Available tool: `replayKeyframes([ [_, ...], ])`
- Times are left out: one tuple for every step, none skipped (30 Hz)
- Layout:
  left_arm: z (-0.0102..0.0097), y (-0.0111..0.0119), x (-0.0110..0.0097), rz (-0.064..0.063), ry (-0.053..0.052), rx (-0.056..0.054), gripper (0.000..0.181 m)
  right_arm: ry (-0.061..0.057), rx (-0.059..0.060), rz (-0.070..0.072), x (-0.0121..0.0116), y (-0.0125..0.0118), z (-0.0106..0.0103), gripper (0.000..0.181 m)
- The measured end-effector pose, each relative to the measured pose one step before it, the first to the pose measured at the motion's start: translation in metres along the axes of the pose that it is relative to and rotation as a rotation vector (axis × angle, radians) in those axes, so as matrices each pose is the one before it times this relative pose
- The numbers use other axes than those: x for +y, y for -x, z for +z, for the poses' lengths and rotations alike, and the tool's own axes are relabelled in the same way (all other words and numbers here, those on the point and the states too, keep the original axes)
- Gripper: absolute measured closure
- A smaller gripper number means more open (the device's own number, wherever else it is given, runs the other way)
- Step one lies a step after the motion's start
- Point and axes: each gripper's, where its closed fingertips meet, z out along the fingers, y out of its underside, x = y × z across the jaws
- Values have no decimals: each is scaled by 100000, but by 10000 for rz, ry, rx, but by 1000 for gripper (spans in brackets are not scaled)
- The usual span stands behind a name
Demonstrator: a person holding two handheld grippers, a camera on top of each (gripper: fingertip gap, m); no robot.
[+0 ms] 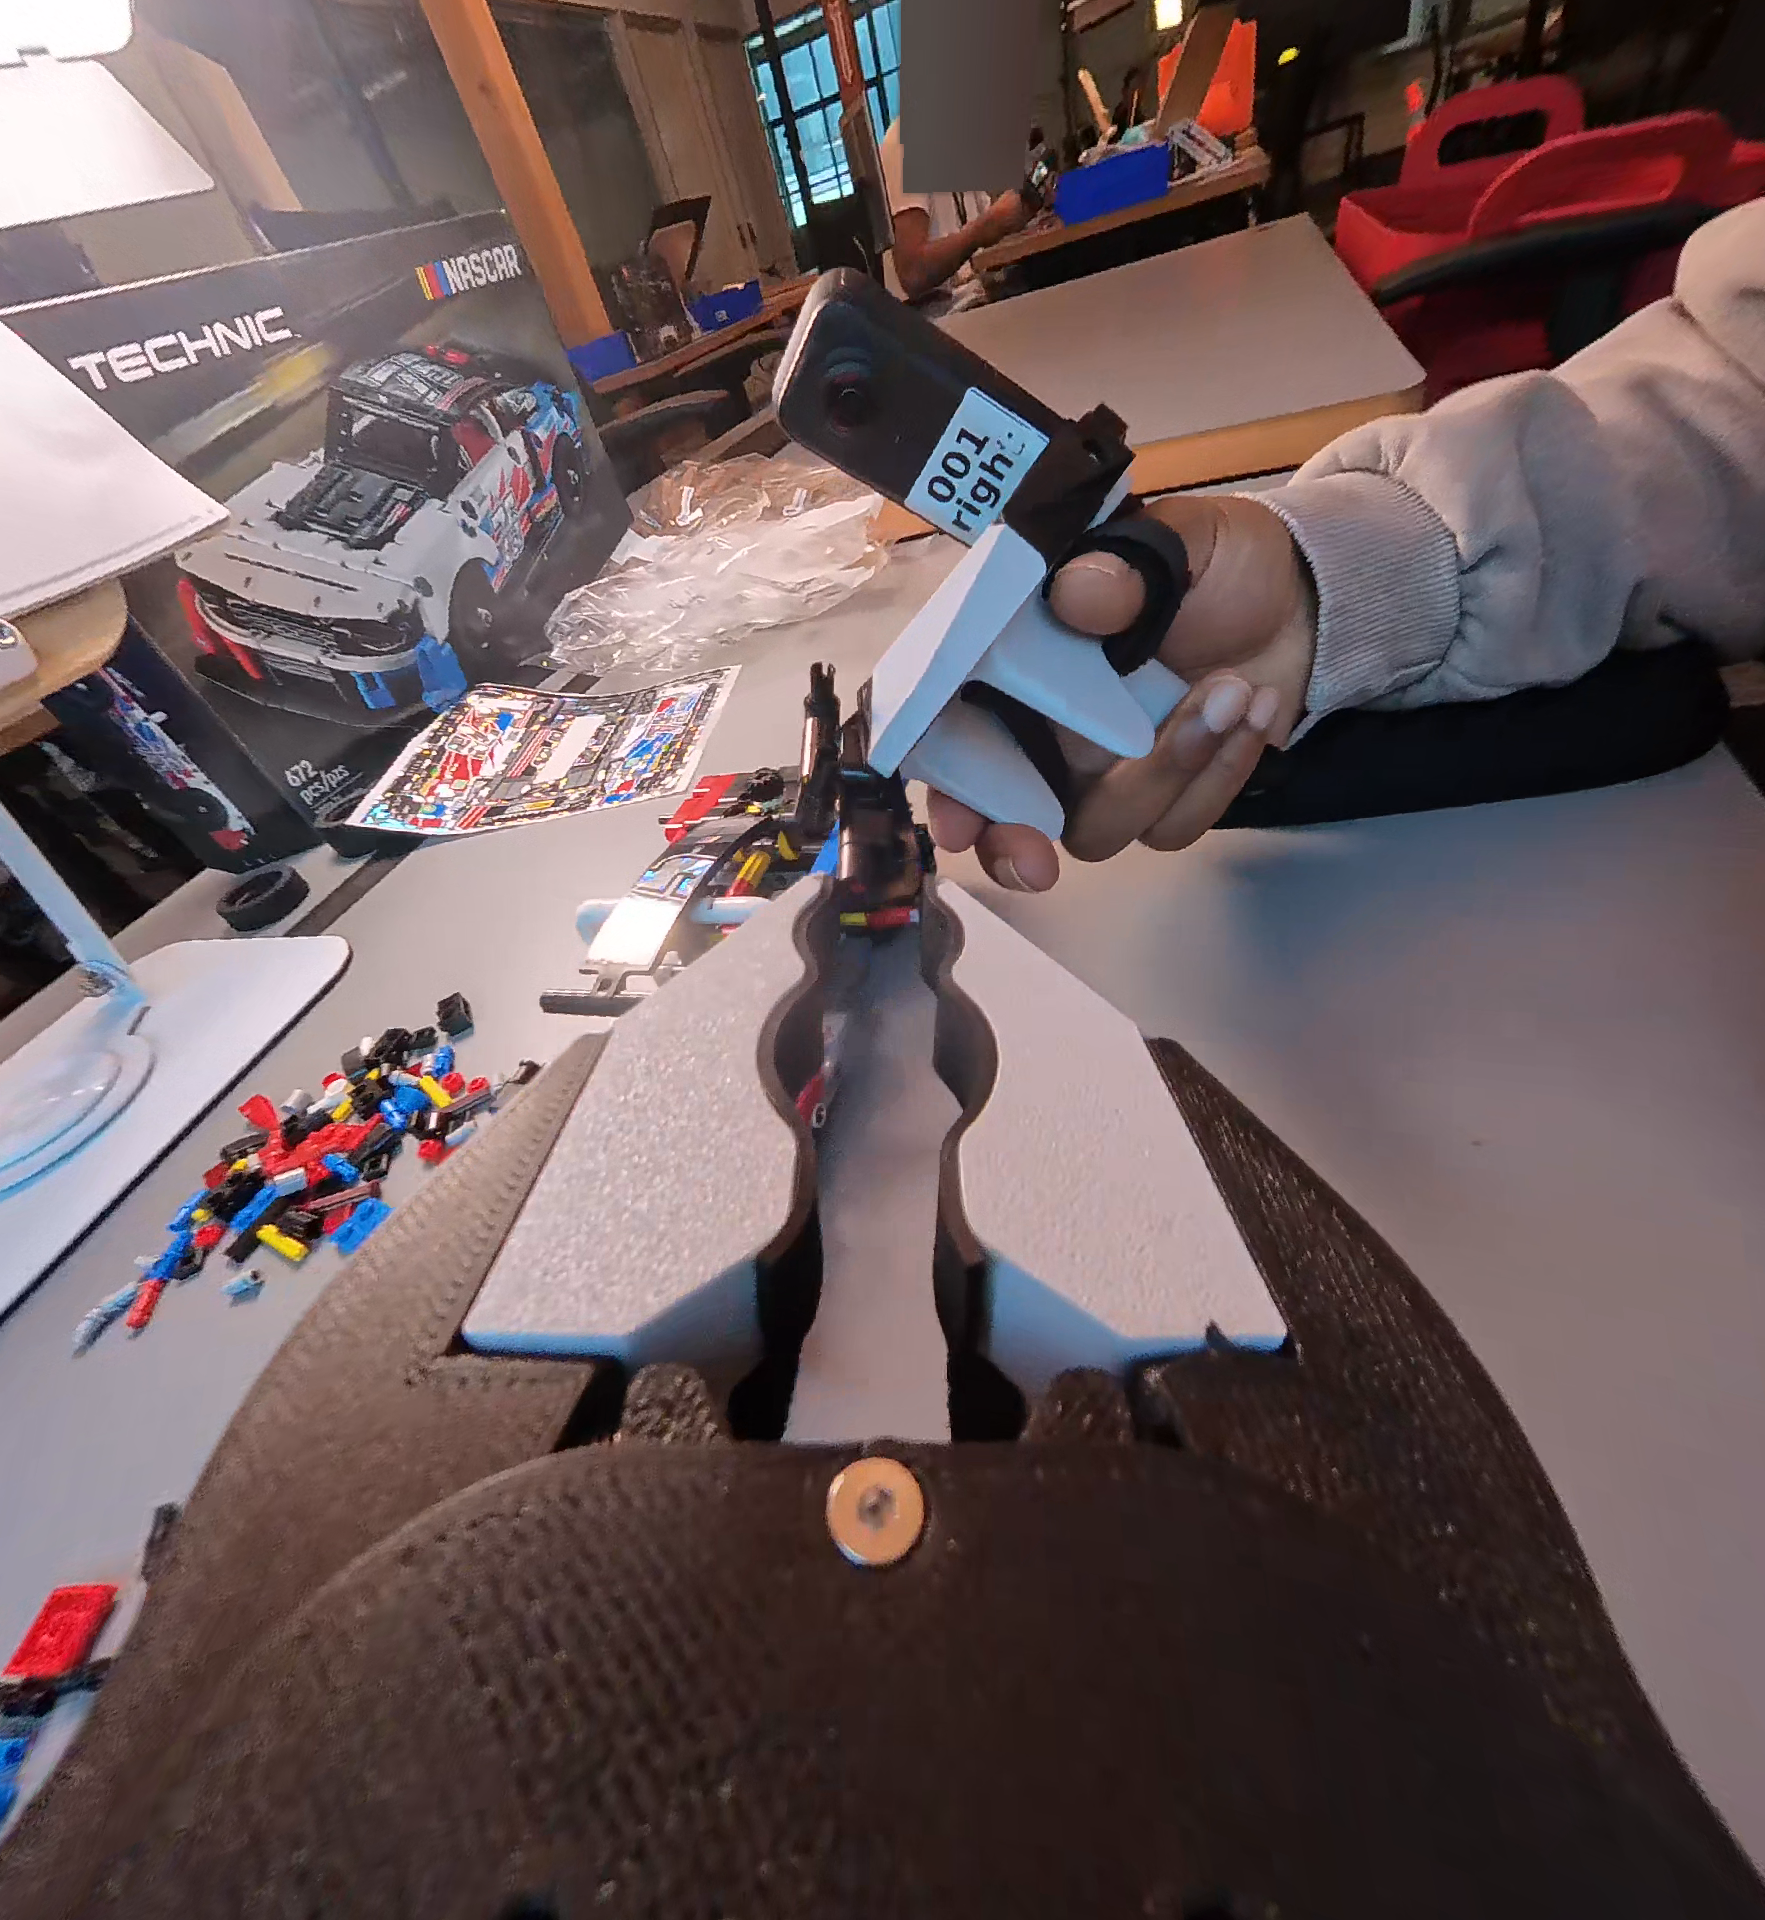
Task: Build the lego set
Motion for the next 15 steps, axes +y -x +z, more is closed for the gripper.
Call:
replayKeyframes([
  [-58,33,-170,-251,-126,76,169,-39,-2,-139,-100,98,-30,173],
  [-76,32,-153,-235,-130,76,169,-45,8,-144,-120,86,-39,171],
  [-51,-11,-107,-281,-99,120,169,-50,17,-150,-139,75,-35,169],
  [-19,-33,-71,-349,-84,154,169,-51,31,-192,-140,47,-44,166],
  [-12,-36,-72,-407,-84,176,169,-53,6,-318,-182,140,-44,160],
  [-30,-41,-113,-483,-110,207,169,-28,0,-537,-206,251,-80,154],
  [-12,-96,-67,-616,-87,290,169,46,78,-795,-186,262,-91,149],
  [4,-183,41,-766,-36,410,169,221,195,-1087,-39,172,-124,141],
  [-23,-219,21,-825,-61,460,169,386,272,-1425,154,91,-180,134],
  [-63,-179,-56,-751,-106,411,169,433,336,-1604,300,5,-242,131],
  [-69,-103,-91,-611,-113,313,168,405,296,-1475,388,-7,-228,129],
  [-53,-122,-20,-508,-73,299,169,398,35,-1207,501,317,-155,130],
  [7,-177,68,-476,-11,309,169,378,53,-793,510,225,-24,129],
  [69,-212,205,-474,72,310,169,221,90,-515,275,143,70,129],
  [135,-262,365,-493,163,348,169,-8,15,-366,-86,279,81,130],
])
